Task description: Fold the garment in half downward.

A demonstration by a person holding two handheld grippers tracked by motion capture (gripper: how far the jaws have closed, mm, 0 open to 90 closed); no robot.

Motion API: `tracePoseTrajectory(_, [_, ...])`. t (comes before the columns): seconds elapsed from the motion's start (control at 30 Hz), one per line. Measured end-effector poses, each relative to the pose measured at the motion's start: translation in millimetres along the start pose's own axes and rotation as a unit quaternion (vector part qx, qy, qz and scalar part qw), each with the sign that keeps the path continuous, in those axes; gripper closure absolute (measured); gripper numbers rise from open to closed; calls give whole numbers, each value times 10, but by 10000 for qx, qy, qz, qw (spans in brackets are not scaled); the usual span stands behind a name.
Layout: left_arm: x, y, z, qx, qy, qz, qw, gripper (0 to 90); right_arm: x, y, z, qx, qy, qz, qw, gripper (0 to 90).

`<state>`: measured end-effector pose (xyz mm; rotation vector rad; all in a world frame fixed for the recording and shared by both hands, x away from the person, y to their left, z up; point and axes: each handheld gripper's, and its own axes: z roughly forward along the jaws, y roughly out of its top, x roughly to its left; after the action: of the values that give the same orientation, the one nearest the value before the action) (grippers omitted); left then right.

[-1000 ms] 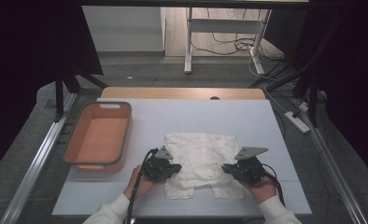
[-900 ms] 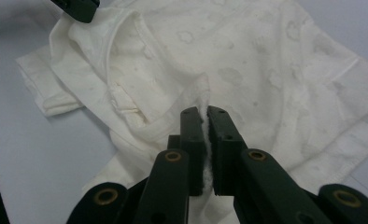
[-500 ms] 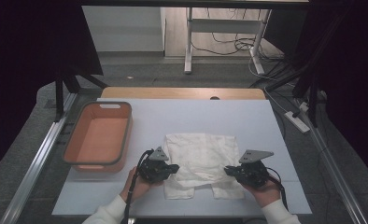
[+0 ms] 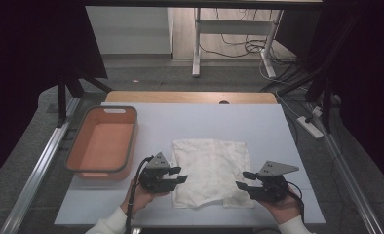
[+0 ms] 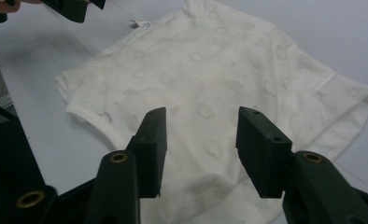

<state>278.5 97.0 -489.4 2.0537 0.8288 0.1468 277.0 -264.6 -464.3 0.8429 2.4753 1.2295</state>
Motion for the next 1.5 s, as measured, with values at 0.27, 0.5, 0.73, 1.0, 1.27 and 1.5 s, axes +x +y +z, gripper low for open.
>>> tracePoseTrajectory(0.27, [53, 37, 63, 69, 270, -82, 9996, 431, -42, -20, 83, 142, -103, 79, 9998, 473])
tracePoseTrajectory(0.5, [116, 58, 99, 140, 437, -178, 9988, 393, -54, -39, 171, 270, -136, 84, 9995, 473])
tracePoseTrajectory(0.73, [193, 109, 136, 127, 619, -304, 9975, 384, -207, -53, 215, 253, -318, 257, 9988, 472])
tracePoseTrajectory(1.0, [273, 204, 232, 99, 758, -352, 9964, 383, -537, -9, 394, 396, -933, 515, 9935, 477])
tracePoseTrajectory(1.27, [377, 312, 360, 137, 843, -322, 9958, 381, -872, 72, 604, 454, -1172, 767, 9891, 511])
tracePoseTrajectory(1.5, [483, 399, 442, 111, 881, -369, 9954, 381, -1112, 197, 837, 520, -1233, 890, 9870, 559])
